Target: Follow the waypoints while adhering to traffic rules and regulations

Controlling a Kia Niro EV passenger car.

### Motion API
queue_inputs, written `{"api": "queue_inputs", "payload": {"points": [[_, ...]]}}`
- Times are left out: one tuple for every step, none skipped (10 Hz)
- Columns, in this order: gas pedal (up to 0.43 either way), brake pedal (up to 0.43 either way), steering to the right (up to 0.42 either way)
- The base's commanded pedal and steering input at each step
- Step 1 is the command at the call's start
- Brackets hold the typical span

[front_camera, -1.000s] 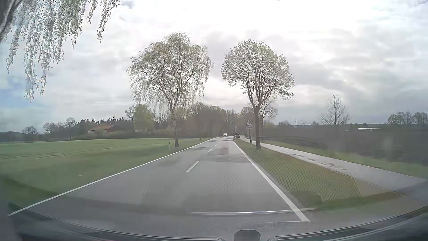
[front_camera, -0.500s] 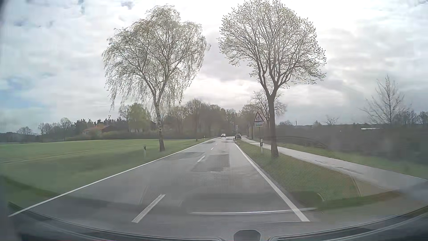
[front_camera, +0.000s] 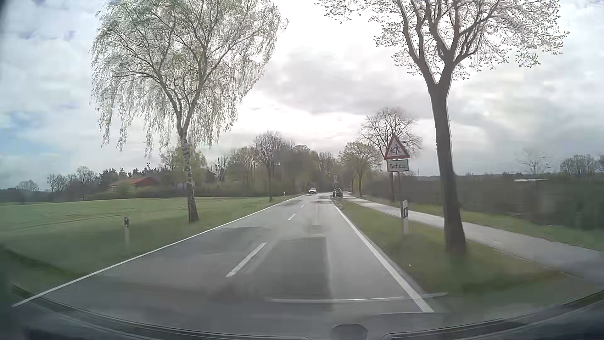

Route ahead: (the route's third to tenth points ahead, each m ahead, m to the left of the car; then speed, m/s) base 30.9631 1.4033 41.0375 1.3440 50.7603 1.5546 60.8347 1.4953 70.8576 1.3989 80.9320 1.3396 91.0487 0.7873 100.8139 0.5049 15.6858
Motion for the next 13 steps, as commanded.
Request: {"api": "queue_inputs", "payload": {"points": [[0.087, 0.000, -0.002], [0.087, 0.000, -0.001], [0.087, 0.000, -0.002], [0.087, 0.000, -0.001], [0.087, 0.000, -0.001], [0.087, 0.000, -0.002], [0.079, 0.000, 0.000], [0.000, 0.000, 0.000], [0.000, 0.000, 0.001], [0.000, 0.000, 0.001], [0.000, 0.000, -0.002], [0.008, 0.000, -0.004], [0.047, 0.000, -0.003]]}}
